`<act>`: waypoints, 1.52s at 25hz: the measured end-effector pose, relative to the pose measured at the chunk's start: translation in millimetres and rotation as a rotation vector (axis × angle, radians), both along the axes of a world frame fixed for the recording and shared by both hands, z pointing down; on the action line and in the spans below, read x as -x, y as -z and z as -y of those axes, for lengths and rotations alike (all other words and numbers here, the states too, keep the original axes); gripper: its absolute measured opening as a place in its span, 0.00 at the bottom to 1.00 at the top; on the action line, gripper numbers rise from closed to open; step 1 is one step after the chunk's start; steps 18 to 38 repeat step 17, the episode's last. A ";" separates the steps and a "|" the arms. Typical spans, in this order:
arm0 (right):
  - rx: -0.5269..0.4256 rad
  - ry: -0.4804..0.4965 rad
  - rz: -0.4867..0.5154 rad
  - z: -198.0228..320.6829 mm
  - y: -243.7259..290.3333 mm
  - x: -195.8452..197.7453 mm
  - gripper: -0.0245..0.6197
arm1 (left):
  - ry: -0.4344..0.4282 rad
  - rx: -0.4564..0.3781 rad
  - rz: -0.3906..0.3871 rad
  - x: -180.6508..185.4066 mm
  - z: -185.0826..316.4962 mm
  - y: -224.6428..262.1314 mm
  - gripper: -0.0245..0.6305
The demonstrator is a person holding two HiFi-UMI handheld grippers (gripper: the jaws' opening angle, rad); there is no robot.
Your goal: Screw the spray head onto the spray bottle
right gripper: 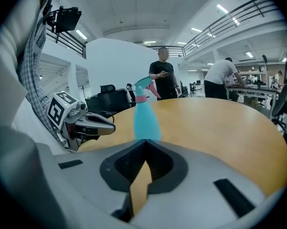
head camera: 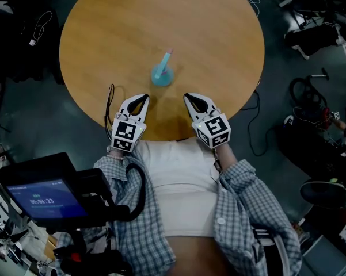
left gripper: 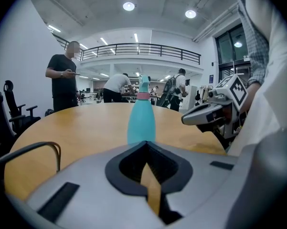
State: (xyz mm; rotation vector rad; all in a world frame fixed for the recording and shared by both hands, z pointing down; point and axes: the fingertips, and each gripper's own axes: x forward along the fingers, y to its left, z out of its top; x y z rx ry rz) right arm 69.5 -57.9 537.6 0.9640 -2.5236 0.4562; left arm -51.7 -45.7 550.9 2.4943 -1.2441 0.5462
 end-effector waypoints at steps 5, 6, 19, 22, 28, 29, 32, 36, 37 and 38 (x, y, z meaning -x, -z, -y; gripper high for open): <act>0.004 0.011 -0.005 -1.6 -0.7 1.2 0.03 | 0.011 0.006 -0.005 1.1 -2.9 -1.1 0.04; 0.004 0.013 -0.005 -1.1 -0.9 1.5 0.03 | 0.012 0.007 -0.004 1.5 -2.3 -1.1 0.04; 0.008 0.009 0.004 1.5 0.6 -1.7 0.03 | 0.002 0.004 -0.006 -4.9 1.4 2.5 0.04; 0.008 0.009 0.004 1.5 0.6 -1.7 0.03 | 0.002 0.004 -0.006 -4.9 1.4 2.5 0.04; 0.008 0.009 0.004 1.5 0.6 -1.7 0.03 | 0.002 0.004 -0.006 -4.9 1.4 2.5 0.04; 0.008 0.009 0.004 1.5 0.6 -1.7 0.03 | 0.002 0.004 -0.006 -4.9 1.4 2.5 0.04; 0.008 0.009 0.004 1.5 0.6 -1.7 0.03 | 0.002 0.004 -0.006 -4.9 1.4 2.5 0.04; 0.008 0.009 0.004 1.5 0.6 -1.7 0.03 | 0.002 0.004 -0.006 -4.9 1.4 2.5 0.04; 0.008 0.009 0.004 1.5 0.6 -1.7 0.03 | 0.002 0.004 -0.006 -4.9 1.4 2.5 0.04; 0.008 0.009 0.004 1.5 0.6 -1.7 0.03 | 0.002 0.004 -0.006 -4.9 1.4 2.5 0.04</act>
